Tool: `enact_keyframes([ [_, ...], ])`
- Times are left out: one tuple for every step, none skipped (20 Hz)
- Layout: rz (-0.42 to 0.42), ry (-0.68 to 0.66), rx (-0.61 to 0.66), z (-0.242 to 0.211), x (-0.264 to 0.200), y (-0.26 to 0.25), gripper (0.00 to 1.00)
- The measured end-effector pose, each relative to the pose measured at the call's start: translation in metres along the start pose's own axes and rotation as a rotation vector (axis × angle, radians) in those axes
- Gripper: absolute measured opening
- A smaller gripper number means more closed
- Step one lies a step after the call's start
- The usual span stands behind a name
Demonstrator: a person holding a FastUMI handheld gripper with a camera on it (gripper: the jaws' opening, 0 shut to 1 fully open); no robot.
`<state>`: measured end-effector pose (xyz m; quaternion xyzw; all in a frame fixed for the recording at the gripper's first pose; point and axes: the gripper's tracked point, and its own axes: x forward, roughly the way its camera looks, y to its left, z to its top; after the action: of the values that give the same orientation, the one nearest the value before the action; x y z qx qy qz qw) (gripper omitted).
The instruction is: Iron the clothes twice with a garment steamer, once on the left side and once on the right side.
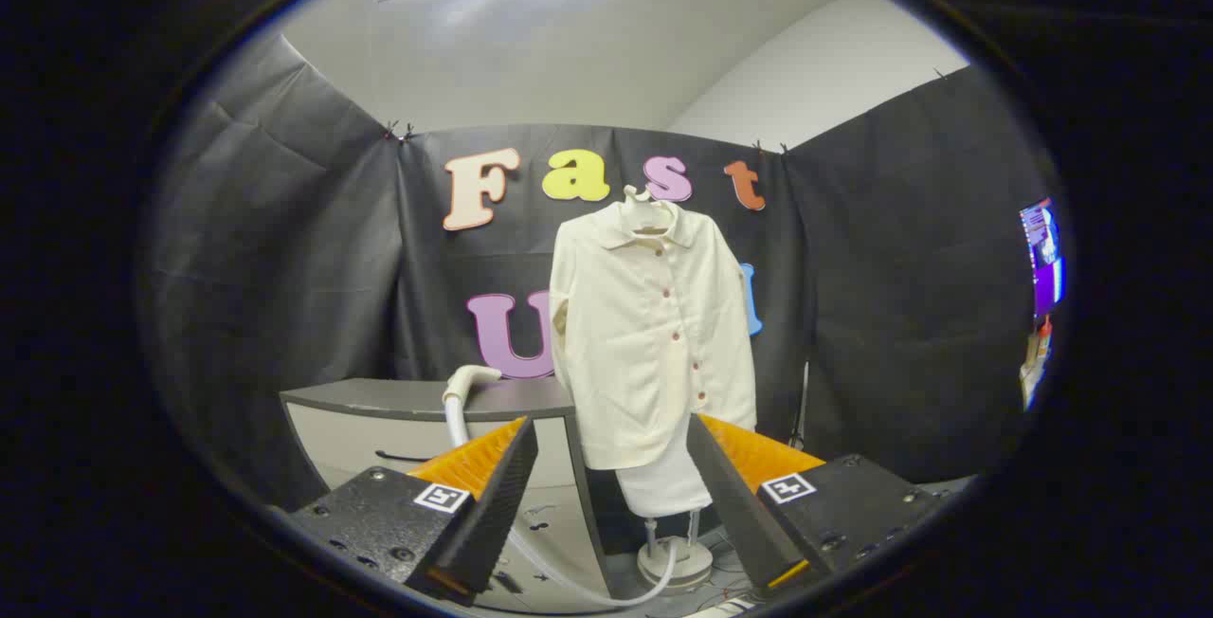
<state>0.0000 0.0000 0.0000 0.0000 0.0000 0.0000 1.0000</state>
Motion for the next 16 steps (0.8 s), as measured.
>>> enact_keyframes([
  [0.000,0.001,0.007,0.001,0.001,-0.001,0.96],
  [0.002,-0.002,0.014,0.003,0.002,0.000,0.96],
  [0.004,-0.002,0.014,0.004,0.004,0.001,0.96],
  [0.004,-0.001,0.008,0.006,0.006,0.001,0.96],
  [0.001,-0.001,-0.003,0.006,0.008,0.001,0.96],
  [0.000,-0.002,-0.012,0.007,0.010,0.002,0.96],
  [0.002,-0.003,-0.018,0.008,0.013,0.003,0.96],
  [0.006,-0.002,-0.020,0.008,0.015,0.005,0.96],
  [0.009,-0.002,-0.018,0.009,0.017,0.007,0.96],
  [0.012,-0.001,-0.015,0.009,0.020,0.009,0.96],
  [0.015,-0.001,-0.012,0.010,0.024,0.010,0.96],
  [0.015,0.001,-0.012,0.011,0.027,0.011,0.96],
  [0.016,0.004,-0.014,0.010,0.030,0.011,0.96],
  [0.018,0.007,-0.016,0.010,0.032,0.013,0.96],
  [0.017,0.008,-0.020,0.009,0.035,0.014,0.96],
  [0.016,0.011,-0.025,0.009,0.037,0.014,0.96],
])
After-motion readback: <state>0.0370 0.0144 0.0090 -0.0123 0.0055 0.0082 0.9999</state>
